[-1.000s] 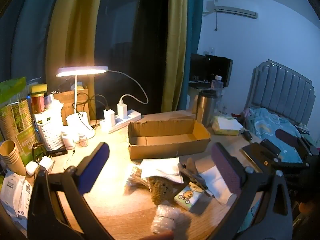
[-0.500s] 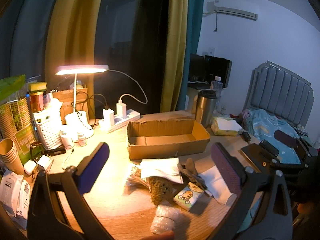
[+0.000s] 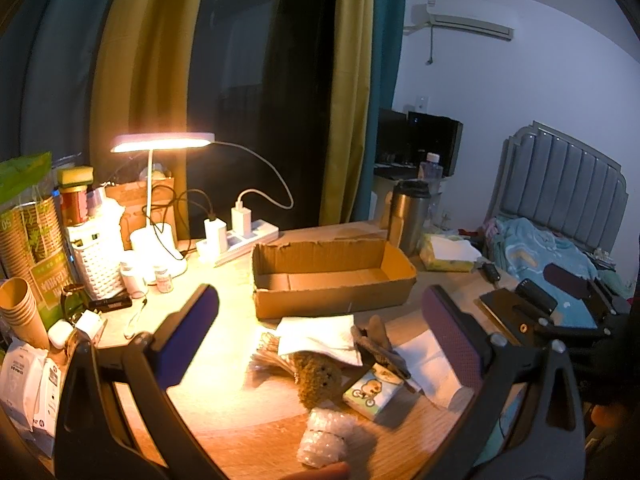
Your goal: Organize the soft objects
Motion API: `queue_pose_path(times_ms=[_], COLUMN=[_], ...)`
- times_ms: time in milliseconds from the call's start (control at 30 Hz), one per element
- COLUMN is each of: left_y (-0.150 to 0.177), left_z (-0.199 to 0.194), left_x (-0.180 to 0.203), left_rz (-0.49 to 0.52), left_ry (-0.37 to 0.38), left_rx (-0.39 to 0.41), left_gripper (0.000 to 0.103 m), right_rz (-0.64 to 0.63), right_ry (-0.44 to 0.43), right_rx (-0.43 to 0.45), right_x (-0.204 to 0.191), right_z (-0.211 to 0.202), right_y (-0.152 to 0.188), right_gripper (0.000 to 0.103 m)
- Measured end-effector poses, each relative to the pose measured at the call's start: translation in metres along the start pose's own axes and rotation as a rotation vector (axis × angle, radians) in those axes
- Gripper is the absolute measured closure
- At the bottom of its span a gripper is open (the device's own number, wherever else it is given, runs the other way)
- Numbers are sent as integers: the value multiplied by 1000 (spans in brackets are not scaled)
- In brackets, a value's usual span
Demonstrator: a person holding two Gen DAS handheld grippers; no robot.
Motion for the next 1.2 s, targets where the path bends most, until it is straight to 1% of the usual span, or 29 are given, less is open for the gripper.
queue_pose_path(times_ms=[733,1200], left_y=[1,4], left_z=[0,-4], left_x=[0,-1], left_rz=[-1,-3], left_ry=[1,2], left_rx=[-3,0], left_gripper=[1,1], right_rz=[3,4], right_ry=[-2,-20], right_rx=[-3,-15], right_x=[0,-5], right_z=[0,-2], right_y=[1,6], right_gripper=[5,5])
Point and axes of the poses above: each gripper's, at about its wrist camera, not at the fingertips, and z roughly the way its jaws point, x to its right, y to its underside, the point moved 7 cm from there along z, roughly the way its jaws point, and after that the axes turned 5 degrees about -x, right-handed, at the moved point
